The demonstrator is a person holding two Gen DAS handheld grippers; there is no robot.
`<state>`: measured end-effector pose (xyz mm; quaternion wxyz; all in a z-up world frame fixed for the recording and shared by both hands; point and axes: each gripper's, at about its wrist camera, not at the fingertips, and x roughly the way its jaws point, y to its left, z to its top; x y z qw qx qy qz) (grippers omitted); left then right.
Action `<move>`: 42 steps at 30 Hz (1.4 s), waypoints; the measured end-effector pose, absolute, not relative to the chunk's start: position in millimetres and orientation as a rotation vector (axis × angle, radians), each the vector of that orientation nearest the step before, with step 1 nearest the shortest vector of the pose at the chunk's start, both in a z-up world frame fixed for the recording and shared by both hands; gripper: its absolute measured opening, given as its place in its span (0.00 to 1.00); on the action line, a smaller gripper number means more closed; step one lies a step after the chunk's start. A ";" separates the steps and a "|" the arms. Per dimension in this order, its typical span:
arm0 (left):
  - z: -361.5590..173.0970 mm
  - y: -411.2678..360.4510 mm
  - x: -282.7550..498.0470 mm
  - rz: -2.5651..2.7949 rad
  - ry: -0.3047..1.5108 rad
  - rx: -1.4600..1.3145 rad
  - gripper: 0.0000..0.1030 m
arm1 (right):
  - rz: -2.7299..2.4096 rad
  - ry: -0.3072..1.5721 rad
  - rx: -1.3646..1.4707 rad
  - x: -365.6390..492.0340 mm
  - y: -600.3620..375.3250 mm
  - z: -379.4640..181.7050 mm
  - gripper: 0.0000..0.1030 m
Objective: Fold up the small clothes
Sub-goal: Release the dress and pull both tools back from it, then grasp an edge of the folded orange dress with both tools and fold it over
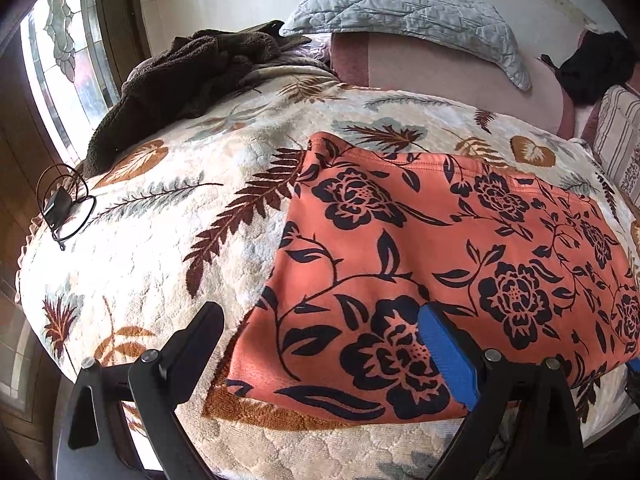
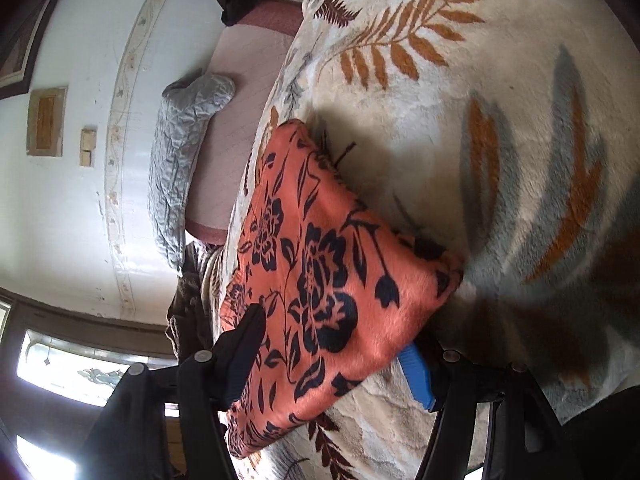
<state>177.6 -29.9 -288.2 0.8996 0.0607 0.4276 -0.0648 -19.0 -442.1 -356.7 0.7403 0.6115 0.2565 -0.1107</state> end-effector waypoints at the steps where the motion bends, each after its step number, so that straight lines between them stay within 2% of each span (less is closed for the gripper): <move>1: -287.6 -26.6 179.2 -0.122 0.885 0.119 0.95 | -0.246 0.554 1.349 -16.8 -444.4 -357.6 0.65; 3: -286.2 -18.2 183.2 -0.103 0.890 0.094 0.95 | -0.262 0.551 1.327 -11.2 -444.1 -355.7 0.64; 5: -285.3 -8.7 187.2 -0.078 0.896 0.074 0.95 | -0.294 0.568 1.273 -3.4 -441.6 -351.4 0.50; 6: -284.9 -2.9 189.5 -0.061 0.898 0.063 0.95 | -0.314 0.591 1.242 1.5 -440.1 -350.5 0.28; 10: -282.9 23.9 194.9 0.007 0.897 0.017 0.95 | -0.364 0.641 1.143 17.2 -429.4 -337.4 0.20; 19: -280.4 88.1 197.0 0.109 0.897 -0.088 0.95 | -0.271 0.654 0.697 81.9 -331.6 -227.8 0.18; 23: -276.3 114.6 193.5 0.170 0.876 -0.134 0.95 | -0.150 0.663 0.597 113.3 -261.5 -205.6 0.18; 27: -273.6 134.2 190.7 0.230 0.854 -0.153 0.95 | -0.030 0.745 0.571 148.1 -192.5 -223.0 0.18; 33: -274.1 147.9 187.7 0.251 0.848 -0.159 0.95 | 0.082 0.913 0.690 187.2 -123.8 -297.6 0.18; 36: -273.7 150.5 186.7 0.256 0.840 -0.155 0.95 | 0.112 0.885 0.764 184.5 -127.2 -310.7 0.27; 38: -273.8 150.3 186.8 0.256 0.839 -0.154 0.95 | 0.189 0.874 0.826 182.7 -136.3 -309.2 0.53; 39: -273.5 149.6 186.6 0.252 0.838 -0.155 0.95 | 0.264 0.864 0.862 180.9 -141.1 -307.4 0.76; 40: -272.2 148.2 186.0 0.246 0.832 -0.158 0.95 | 0.320 0.854 0.884 180.6 -137.8 -303.4 0.81; 42: -266.6 144.1 182.9 0.228 0.804 -0.162 0.95 | 0.382 0.849 0.877 174.1 -137.3 -293.1 0.81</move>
